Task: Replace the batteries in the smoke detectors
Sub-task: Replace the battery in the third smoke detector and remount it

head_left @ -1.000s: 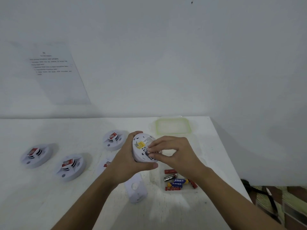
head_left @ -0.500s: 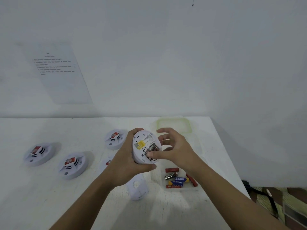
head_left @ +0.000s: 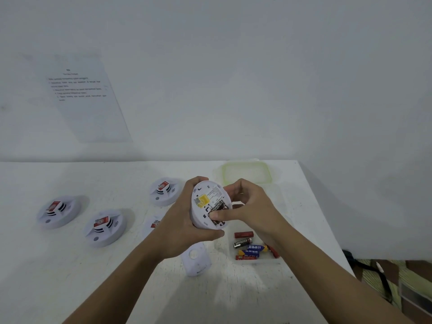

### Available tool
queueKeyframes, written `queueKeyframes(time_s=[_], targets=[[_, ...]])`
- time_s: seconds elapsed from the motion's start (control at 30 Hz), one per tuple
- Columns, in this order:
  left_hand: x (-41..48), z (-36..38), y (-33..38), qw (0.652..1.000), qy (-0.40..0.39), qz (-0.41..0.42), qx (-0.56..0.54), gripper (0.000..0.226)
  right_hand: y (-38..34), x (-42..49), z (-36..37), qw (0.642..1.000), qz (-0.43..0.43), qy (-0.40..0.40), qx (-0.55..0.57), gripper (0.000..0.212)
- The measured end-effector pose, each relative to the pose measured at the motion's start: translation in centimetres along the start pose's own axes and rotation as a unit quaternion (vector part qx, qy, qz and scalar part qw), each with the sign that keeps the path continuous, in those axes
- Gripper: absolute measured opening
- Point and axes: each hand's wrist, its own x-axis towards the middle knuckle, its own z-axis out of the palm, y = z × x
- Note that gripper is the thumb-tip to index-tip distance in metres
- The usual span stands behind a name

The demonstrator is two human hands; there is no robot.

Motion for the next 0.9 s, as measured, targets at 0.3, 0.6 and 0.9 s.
queueKeyframes(time_s=[0.3, 0.6, 0.9], targets=[[-0.4, -0.3, -0.7, 1.000, 0.010, -0.009, -0.019, 0.096, 0.1, 0.0, 1.0, 0.998, -0.002, 0.053, -0.022, 0.059], [-3.6, -3.5, -1.8, 0.998, 0.051, 0.003, -0.022, 0.100, -0.7, -0.3, 3.2, 0.997, 0.007, -0.022, 0.068, 0.032], [-7.3, -6.3, -3.4, 0.993, 0.104, -0.032, -0.046, 0.095, 4.7, -0.1, 8.3, 0.897, -0.079, -0.079, -0.428, 0.029]])
